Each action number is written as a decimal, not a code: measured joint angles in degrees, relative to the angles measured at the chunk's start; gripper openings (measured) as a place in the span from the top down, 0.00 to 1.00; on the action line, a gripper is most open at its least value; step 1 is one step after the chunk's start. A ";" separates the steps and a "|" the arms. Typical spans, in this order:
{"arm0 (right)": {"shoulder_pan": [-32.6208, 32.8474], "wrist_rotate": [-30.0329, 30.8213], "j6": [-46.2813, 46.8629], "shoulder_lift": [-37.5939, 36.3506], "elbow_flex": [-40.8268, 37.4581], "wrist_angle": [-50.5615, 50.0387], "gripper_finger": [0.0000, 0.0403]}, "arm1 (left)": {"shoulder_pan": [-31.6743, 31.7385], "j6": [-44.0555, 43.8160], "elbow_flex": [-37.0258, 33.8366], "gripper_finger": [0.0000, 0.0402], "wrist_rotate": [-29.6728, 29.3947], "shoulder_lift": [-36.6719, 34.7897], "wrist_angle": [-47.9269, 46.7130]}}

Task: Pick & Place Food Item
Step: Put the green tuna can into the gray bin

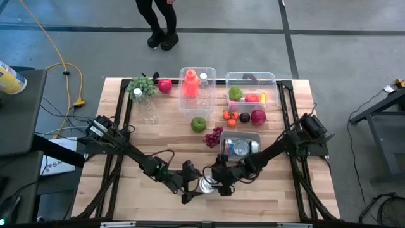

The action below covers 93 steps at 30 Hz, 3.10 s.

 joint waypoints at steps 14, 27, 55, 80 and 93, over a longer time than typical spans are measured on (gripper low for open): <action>-0.23 -0.07 -1.11 0.00 -0.07 0.08 0.01 | 0.74 -3.78 0.00 0.01 0.06 0.02 10.49; -0.23 -0.31 -1.11 0.02 -0.11 0.96 0.01 | 2.52 -16.35 0.00 0.01 -0.05 0.02 12.70; -0.22 -1.49 1.42 -0.09 -0.11 0.53 0.01 | -1.27 19.13 0.00 0.01 -3.75 0.02 5.61; 8.97 -1.62 3.41 -3.57 7.54 -4.35 0.01 | -2.23 20.83 0.00 0.01 -7.44 0.02 1.11; 13.58 -2.27 3.27 -3.69 7.56 6.43 0.03 | -1.44 23.17 0.00 0.01 -7.11 0.02 1.09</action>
